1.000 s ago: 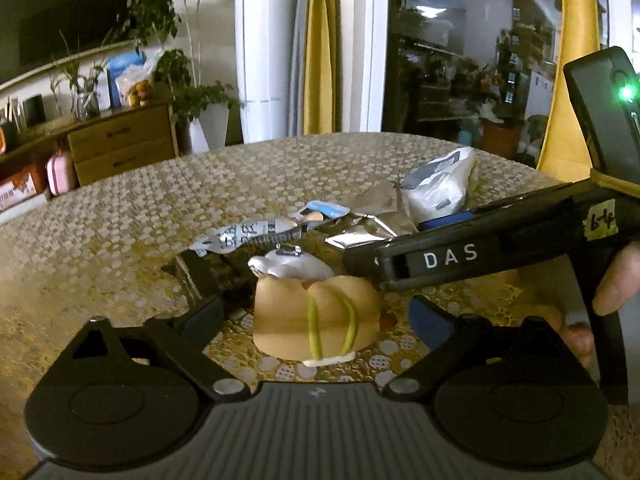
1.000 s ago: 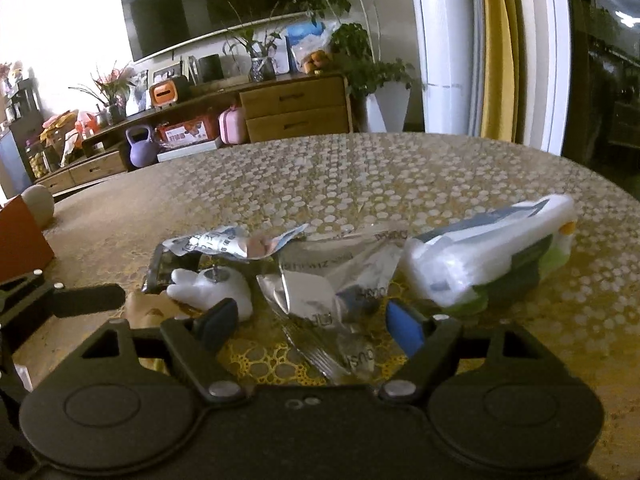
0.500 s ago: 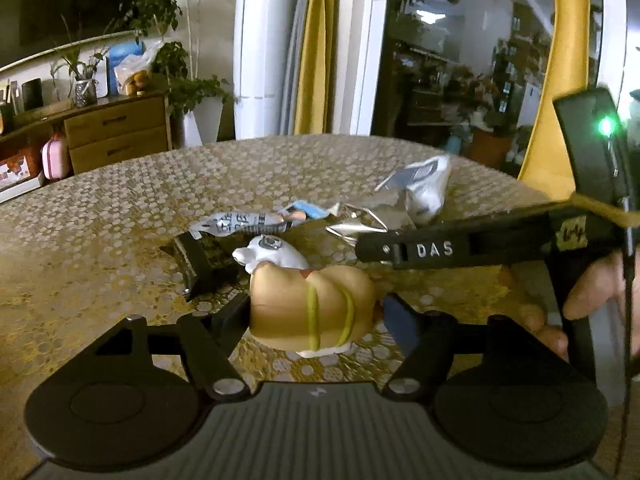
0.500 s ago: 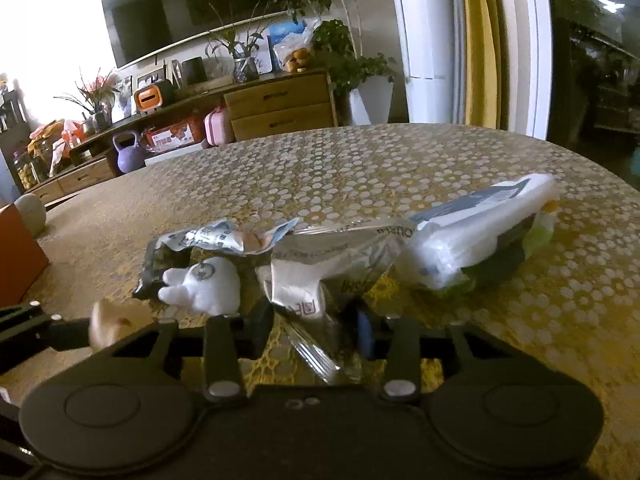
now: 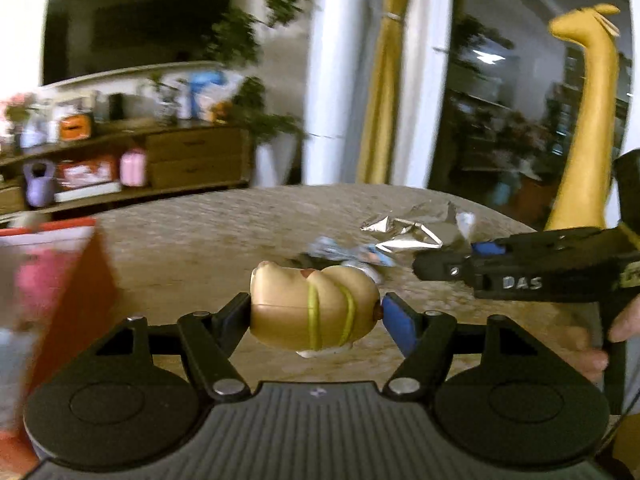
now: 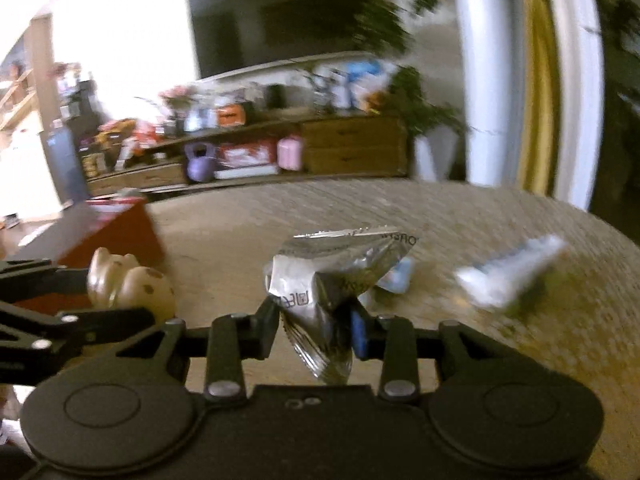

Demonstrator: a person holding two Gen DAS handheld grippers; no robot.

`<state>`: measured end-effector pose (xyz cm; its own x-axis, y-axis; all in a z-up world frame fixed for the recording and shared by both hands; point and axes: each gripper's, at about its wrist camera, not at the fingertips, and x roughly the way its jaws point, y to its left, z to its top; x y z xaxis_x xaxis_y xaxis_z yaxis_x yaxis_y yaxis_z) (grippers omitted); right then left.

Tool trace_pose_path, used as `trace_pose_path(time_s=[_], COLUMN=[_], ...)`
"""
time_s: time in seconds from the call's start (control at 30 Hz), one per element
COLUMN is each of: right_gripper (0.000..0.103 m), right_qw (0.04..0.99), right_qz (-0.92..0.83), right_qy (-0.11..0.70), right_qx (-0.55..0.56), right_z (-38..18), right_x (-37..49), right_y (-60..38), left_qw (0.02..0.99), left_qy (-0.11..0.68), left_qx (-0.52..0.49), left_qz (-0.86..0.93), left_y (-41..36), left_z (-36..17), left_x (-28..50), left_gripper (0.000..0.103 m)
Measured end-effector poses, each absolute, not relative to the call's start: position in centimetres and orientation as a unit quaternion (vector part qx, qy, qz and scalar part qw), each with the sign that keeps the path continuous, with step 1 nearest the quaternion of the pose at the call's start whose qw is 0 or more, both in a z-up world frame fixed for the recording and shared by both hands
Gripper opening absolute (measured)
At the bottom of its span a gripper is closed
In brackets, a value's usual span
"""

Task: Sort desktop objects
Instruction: 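Carry the bread toy in left tool while right tool carries foil wrapper to shoebox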

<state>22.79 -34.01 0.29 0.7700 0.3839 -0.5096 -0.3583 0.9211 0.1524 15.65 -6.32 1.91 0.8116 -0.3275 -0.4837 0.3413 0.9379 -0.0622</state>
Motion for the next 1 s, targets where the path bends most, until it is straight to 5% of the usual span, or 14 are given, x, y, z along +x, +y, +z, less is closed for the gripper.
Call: trace_pose_path(time_s=[0.5, 1.0], right_gripper=[0.103, 0.103], right_qw=[0.913, 0.881], right_qz=[0.348, 0.297], right_qy=[0.212, 0.363], right_qx=[-0.027, -0.056], right_z=[9.2, -0.6], right_x=[23.8, 22.4], right_y=[-15.6, -15.7], left_qw=[0.976, 0.966], left_qy=[0.216, 0.257], left_qx=[0.013, -0.021], left_qz=[-0.019, -0.004], left_y=[9.4, 13.9], left_z=[5.8, 1.9], left_x=[11.9, 13.6], left_gripper=[0.071, 0.071])
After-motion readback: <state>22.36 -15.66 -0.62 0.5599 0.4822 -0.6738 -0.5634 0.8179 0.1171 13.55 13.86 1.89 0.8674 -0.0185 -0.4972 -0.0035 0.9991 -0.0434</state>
